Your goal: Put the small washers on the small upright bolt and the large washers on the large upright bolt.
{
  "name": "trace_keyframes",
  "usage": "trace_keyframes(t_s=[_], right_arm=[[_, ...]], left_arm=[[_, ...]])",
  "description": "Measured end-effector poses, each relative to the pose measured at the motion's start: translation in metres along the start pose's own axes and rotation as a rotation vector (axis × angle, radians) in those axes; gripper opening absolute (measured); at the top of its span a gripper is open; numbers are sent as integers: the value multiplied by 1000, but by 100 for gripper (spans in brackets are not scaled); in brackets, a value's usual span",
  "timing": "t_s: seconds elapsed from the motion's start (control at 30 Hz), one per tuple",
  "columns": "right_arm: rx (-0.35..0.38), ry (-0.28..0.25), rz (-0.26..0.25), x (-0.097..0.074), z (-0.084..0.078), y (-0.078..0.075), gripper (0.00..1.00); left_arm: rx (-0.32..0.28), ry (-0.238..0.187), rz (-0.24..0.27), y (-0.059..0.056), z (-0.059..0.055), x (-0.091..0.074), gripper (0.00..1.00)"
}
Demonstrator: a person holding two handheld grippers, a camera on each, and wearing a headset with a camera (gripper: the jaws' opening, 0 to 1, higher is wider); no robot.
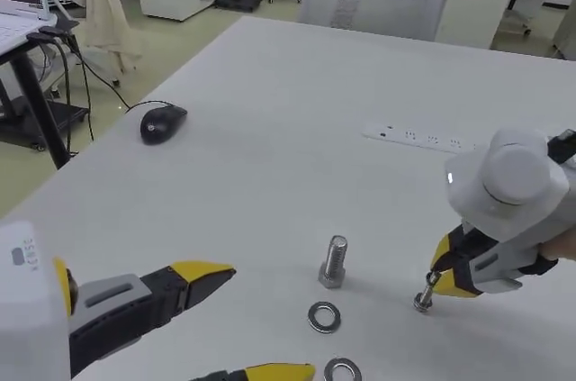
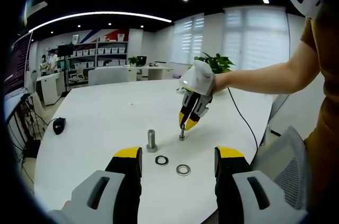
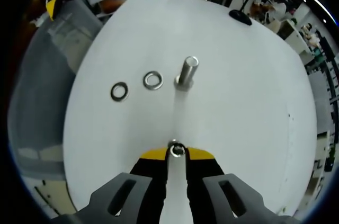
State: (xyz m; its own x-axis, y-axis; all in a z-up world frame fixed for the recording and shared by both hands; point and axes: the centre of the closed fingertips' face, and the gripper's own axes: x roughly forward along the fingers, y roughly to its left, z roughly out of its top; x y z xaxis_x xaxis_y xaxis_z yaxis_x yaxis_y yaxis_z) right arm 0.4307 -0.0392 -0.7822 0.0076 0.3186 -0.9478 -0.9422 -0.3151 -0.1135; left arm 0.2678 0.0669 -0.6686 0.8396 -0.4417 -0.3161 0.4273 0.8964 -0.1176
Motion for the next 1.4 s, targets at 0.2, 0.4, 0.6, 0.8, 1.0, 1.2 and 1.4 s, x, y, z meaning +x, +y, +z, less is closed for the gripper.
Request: trace_keyframes(t_s=[0.2, 0.4, 0.6, 0.8, 1.0, 1.2, 1.4], right_arm=[[9, 3, 19, 8, -4, 0, 13], [5, 4, 28, 12, -5, 1, 13], [3, 8, 35, 16, -7, 2, 13], [1, 12, 38, 20, -9, 2, 13], [-2, 14, 42, 25, -11, 3, 13], [1, 10, 33, 24, -13, 1, 15], [10, 8, 25, 20, -16, 2, 16]], left_arm=[[-5, 4, 7, 2, -2, -2, 54], [-10, 7, 11, 3, -4, -2, 54], [-11, 10, 11, 3, -4, -1, 54], [-12, 11, 12, 4, -5, 0, 54], [-13, 12, 15, 5, -5, 0, 54], [-12, 12, 15, 5, -5, 0, 54], [-11, 12, 15, 5, -5, 0, 54]])
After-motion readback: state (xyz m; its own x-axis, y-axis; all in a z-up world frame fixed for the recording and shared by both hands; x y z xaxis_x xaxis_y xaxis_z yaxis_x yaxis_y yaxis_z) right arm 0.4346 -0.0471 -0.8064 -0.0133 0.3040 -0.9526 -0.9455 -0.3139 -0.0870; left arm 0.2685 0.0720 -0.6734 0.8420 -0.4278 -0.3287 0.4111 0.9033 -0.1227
